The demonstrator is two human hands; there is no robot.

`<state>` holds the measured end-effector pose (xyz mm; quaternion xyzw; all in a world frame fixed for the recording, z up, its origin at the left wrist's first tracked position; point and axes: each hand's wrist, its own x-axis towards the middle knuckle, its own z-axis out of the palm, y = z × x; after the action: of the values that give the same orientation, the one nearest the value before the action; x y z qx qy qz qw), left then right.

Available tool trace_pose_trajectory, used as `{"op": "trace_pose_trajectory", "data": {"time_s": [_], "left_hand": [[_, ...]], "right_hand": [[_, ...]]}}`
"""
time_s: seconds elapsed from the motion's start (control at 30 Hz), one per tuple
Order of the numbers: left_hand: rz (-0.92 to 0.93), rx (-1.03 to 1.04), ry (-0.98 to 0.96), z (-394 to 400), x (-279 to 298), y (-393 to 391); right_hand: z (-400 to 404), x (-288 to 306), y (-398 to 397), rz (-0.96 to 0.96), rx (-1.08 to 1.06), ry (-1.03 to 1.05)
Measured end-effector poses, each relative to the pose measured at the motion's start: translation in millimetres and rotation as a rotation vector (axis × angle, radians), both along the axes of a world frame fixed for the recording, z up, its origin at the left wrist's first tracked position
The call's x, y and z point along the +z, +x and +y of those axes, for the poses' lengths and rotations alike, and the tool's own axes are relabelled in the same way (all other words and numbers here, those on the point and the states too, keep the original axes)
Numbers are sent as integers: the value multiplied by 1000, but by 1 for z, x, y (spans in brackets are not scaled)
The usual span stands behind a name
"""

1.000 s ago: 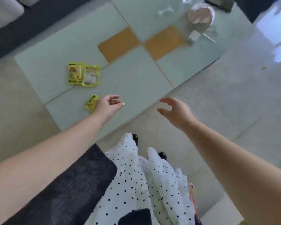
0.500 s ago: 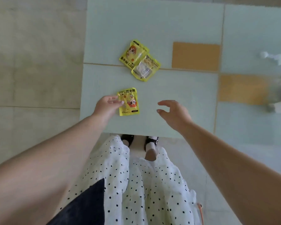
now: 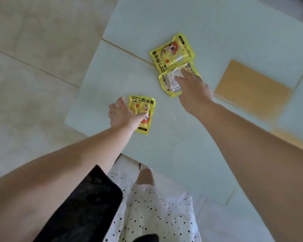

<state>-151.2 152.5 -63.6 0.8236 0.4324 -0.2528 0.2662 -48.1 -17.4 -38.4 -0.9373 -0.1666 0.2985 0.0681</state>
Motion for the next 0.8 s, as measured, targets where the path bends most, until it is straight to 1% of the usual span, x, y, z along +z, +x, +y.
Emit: {"op": "trace_pose_trajectory", "data": {"time_s": [0.13, 0.2, 0.3, 0.37, 0.43, 0.5, 0.53, 0.57, 0.63, 0.67, 0.7, 0.73, 0.8], "left_hand": [[-17, -86, 87, -3, -11, 8], [-49, -89, 72, -2, -13, 13], [-122, -44, -5, 2, -14, 24], [-127, -34, -18, 5, -13, 32], [-129, -72, -25, 8, -9, 41], [-163, -100, -65, 11, -6, 52], [-188, -113, -98, 13, -5, 59], [-209, -125, -139, 14, -3, 69], [-237, -137, -243, 14, 2, 96], [-240, -146, -290, 13, 4, 111], [-235, -169, -319, 9, 6, 127], [-227, -204, -328, 5, 7, 142], [-223, -302, -303, -8, 6, 166]], "right_hand": [[1, -16, 10, -62, 153, -39], [3, -20, 15, -116, 184, -41], [2, -26, 19, -187, 242, -85], [-1, -29, 18, -198, 254, -121], [-6, -33, 15, -197, 242, -142], [-12, -34, 12, -146, 205, -119], [-15, -32, 11, -99, 104, -48], [-19, -29, 12, -22, -88, 71], [-27, -20, 18, 138, -620, 357], [-31, -17, 23, 169, -855, 483], [-36, -14, 28, 185, -1029, 570], [-41, -12, 32, 205, -1141, 624], [-48, -8, 40, 239, -1230, 685]]}}
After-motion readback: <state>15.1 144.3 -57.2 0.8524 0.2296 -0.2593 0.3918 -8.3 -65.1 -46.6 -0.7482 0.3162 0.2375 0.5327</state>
